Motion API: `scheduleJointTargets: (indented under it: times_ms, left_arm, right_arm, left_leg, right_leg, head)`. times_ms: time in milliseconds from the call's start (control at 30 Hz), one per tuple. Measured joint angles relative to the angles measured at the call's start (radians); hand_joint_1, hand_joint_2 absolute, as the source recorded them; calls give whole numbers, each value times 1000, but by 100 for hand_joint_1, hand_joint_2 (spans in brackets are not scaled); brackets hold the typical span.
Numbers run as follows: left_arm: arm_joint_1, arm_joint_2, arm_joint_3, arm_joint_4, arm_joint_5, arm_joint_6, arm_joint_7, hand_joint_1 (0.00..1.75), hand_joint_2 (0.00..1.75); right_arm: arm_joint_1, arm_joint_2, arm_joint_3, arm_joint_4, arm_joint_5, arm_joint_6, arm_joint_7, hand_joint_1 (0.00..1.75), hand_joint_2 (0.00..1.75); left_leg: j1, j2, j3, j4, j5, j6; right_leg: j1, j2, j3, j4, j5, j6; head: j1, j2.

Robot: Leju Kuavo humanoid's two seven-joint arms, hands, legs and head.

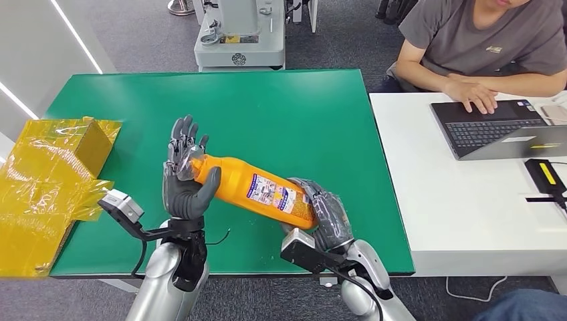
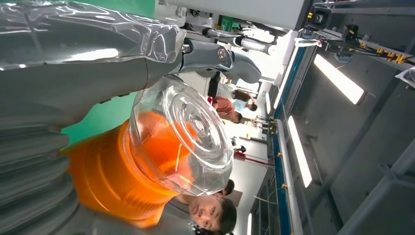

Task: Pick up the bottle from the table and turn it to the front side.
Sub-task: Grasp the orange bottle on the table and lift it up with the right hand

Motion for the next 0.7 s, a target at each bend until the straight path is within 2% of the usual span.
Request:
scheduleJointTargets:
  times_ms: [500, 633, 700]
  left_arm:
    - [8, -1, 0, 0, -19, -11, 0, 175, 175]
    - [9, -1, 0, 0, -22, -11, 0, 175, 175]
    - [10, -1, 1, 0, -25, -10, 1, 175, 175]
  right_arm:
    - [26, 1, -18, -4, -1, -10, -11, 175, 175]
    - [34, 1, -19, -4, -4, -13, -12, 2, 175]
    - [38, 1, -19, -5, -6, -20, -11, 0, 175]
  left_leg:
    - [0, 0, 0, 0, 0, 0]
    - [0, 0, 0, 0, 0, 0]
    - [0, 0, 0, 0, 0, 0]
  right_leg:
    - [0, 0, 0, 0, 0, 0]
    - [0, 0, 0, 0, 0, 0]
    - [0, 0, 0, 0, 0, 0]
  head:
    - [0, 0]
    - [0, 0]
    - [0, 0]
